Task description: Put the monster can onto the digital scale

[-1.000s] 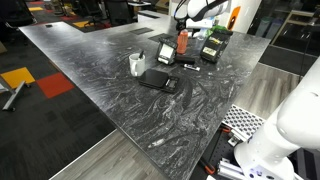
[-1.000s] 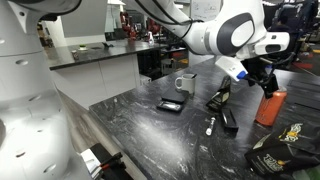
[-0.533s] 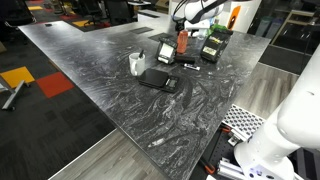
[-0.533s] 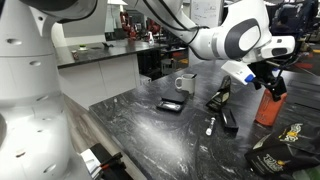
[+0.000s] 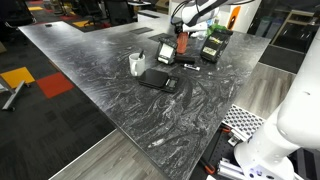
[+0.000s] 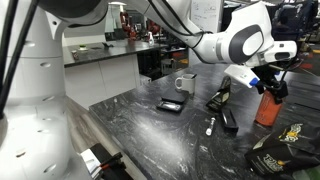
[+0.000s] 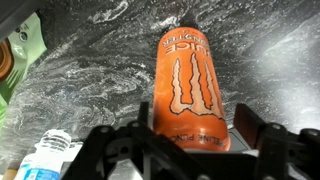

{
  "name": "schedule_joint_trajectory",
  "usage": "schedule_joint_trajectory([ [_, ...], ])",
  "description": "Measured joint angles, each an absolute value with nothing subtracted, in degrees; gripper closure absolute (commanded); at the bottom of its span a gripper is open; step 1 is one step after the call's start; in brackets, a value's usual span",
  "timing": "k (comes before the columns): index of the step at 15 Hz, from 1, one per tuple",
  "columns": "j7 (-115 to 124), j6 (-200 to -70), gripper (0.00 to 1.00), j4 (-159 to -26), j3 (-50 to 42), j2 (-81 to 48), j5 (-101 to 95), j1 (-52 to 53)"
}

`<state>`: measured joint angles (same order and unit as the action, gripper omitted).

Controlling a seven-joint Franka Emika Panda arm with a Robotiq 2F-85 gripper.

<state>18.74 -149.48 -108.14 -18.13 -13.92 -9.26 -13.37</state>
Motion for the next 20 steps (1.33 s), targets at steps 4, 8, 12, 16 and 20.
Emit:
schedule_joint_trajectory([
  [4, 17.69, -149.48, 0.57, -107.82, -18.08, -14.36, -9.01, -13.35],
  [8, 17.41, -149.51, 0.57, -107.81, -18.07, -14.36, -9.0, -13.34],
  [12, 18.25, -150.43, 0.57, -108.11, -18.33, -14.2, -10.4, -12.86],
  [16, 23.32, -153.24, 0.57, -108.92, -19.93, -13.27, -16.33, -11.16],
  [20, 27.91, -153.99, 0.57, -111.37, -20.82, -10.26, -20.46, -9.67],
])
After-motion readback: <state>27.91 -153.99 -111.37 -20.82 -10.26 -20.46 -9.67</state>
